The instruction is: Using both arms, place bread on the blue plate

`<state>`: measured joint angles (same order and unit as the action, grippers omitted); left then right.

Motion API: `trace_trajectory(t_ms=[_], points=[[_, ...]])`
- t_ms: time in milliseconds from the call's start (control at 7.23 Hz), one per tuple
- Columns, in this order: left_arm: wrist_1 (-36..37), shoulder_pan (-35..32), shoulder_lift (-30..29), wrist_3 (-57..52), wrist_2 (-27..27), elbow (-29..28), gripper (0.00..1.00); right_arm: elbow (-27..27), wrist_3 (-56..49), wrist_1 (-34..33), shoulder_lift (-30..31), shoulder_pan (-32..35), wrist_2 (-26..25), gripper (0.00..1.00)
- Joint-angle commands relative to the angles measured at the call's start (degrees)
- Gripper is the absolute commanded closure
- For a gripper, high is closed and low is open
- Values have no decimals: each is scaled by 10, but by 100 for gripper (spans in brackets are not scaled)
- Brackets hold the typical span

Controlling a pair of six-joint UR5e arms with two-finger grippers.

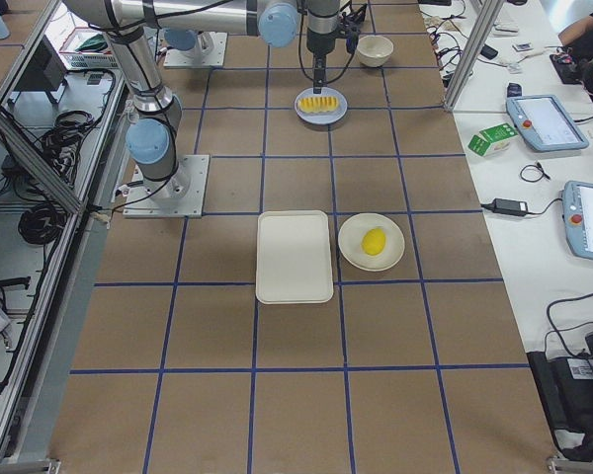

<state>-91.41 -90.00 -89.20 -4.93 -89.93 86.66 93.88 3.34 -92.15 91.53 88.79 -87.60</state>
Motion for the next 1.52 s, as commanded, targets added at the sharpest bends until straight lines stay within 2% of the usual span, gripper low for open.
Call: trace_trajectory(t_ms=[0, 138, 968, 1106, 1383], points=[[0, 0, 0, 2, -1, 0, 0, -8, 7, 13, 18, -7, -28, 0], [-1, -1, 1, 4, -2, 0, 0, -3, 6, 15, 35, -2, -58, 0], [-3, -1, -1, 6, -3, -6, 0, 2, 0, 16, 31, -1, -40, 0], [0, -1, -5, 5, -1, -3, 0, 2, -1, 16, 31, -1, -16, 0], [1, -1, -11, 5, -1, -3, 0, 3, -2, 20, 31, -1, -5, 0]])
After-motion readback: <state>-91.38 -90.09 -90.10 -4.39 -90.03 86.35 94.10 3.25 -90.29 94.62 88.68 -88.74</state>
